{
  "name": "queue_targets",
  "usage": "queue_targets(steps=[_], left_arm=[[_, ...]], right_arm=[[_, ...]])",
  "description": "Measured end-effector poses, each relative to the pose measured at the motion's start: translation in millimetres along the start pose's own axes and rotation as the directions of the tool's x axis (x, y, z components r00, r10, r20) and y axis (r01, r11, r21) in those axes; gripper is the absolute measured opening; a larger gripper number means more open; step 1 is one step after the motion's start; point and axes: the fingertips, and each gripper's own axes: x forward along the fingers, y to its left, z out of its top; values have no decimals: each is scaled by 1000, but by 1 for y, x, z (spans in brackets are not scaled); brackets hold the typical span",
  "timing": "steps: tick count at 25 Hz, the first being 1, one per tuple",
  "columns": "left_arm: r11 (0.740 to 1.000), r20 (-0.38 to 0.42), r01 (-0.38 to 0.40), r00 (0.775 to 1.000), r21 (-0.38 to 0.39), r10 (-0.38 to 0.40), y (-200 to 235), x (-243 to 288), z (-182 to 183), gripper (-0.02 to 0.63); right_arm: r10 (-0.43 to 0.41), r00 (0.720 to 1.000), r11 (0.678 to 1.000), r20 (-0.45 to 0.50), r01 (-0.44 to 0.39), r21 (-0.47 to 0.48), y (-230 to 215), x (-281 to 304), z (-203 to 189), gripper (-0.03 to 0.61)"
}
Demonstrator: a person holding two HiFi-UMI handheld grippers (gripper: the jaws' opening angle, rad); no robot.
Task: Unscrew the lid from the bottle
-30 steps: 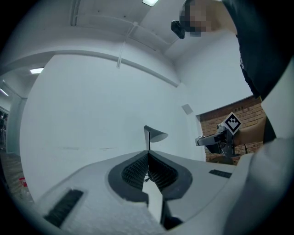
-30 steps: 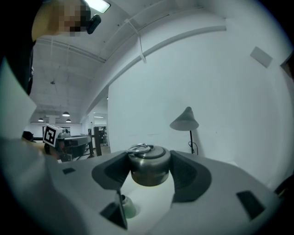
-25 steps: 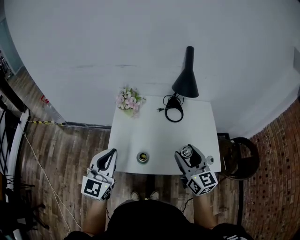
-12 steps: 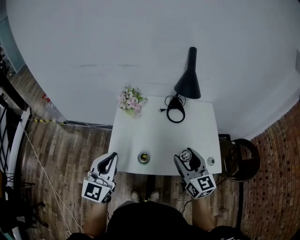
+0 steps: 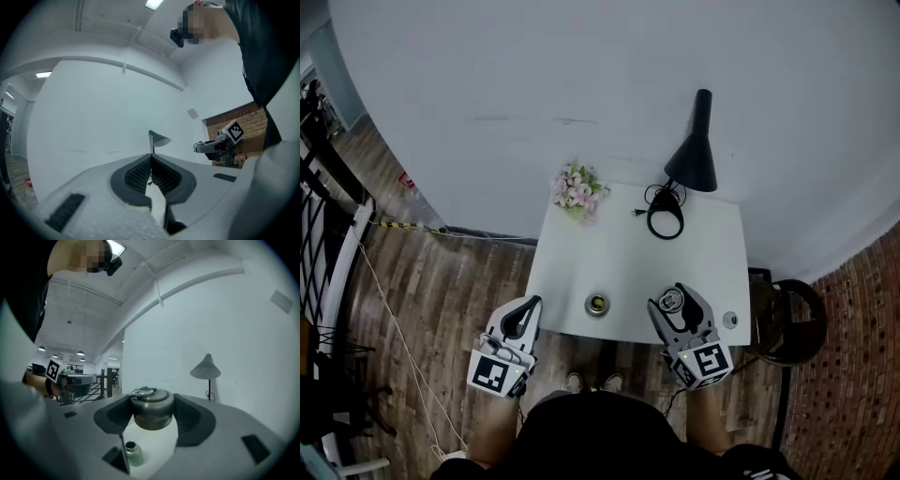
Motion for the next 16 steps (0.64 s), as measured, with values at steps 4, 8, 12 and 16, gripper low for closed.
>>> queue_targets(steps=[4,8,12,16], left_arm=[[1000,-4,-8,1000,4,8,-2,-3,-3,23],[1000,-3,-9,1000,1,9,-4,-5,-3,23],[1000,-10,-11,1000,-18,11,-6,-5,-5,23],[1000,8,-9,1000,-1,9,-5,-4,-5,23]], right_arm=[[13,1000,1000,2,-13,-4,6,3,1,267],[29,1000,1000,1,-29,-11,10,4,1,267],[27,1000,999,-4,-27,-18,10,4,0,267],[35,999,999,3,-34,-29,11,3,1,267]])
